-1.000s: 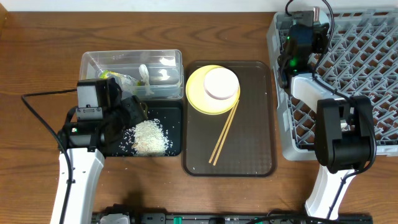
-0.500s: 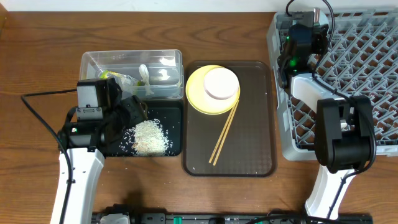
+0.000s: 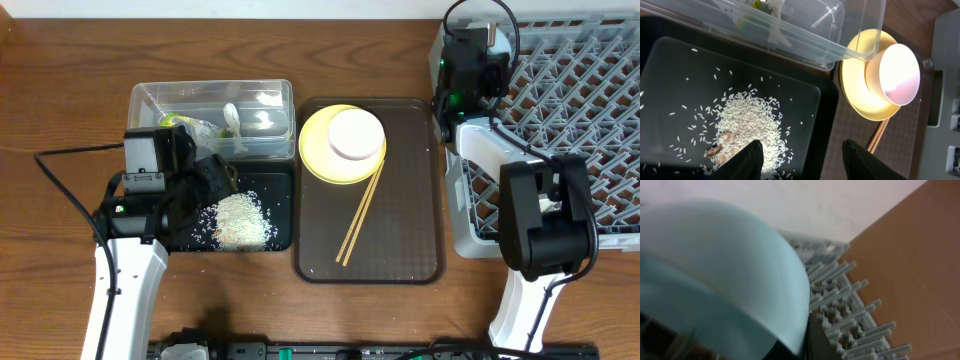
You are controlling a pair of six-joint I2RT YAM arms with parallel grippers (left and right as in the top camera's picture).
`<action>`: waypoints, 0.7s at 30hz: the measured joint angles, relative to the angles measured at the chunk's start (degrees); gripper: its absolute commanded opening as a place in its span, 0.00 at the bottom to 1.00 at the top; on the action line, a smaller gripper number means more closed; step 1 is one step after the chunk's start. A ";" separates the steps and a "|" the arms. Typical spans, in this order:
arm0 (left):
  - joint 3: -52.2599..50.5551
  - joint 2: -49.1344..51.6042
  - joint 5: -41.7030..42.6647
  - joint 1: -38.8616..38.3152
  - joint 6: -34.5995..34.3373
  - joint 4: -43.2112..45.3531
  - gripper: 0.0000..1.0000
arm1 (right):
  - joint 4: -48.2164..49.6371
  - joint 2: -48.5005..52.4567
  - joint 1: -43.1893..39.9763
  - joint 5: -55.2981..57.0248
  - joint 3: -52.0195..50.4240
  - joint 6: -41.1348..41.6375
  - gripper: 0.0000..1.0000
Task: Sort waste into correct bins and load items into the dishwasher rack
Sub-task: 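Move the right gripper to the pink bowl on the yellow plate and grasp its rim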
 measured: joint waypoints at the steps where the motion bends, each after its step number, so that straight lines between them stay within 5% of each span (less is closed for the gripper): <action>1: 0.00 0.00 0.00 0.00 0.00 -0.07 0.54 | -2.49 -0.46 0.20 -0.13 0.13 1.36 0.06; 3: 0.00 0.00 0.00 0.00 0.00 -0.09 0.54 | -9.44 -1.92 0.63 -1.44 0.13 4.63 0.23; 8: 0.00 0.00 -0.02 0.00 0.00 -0.07 0.54 | -25.66 -6.27 1.53 -10.84 -0.55 10.71 0.46; 14: 0.00 0.00 0.00 0.00 0.00 -0.17 0.54 | -39.12 -15.69 1.60 -25.14 -0.70 16.50 0.53; 21: 0.00 0.04 -1.81 0.00 0.02 -2.34 0.54 | -41.83 -22.84 3.65 -47.98 -0.66 23.45 0.53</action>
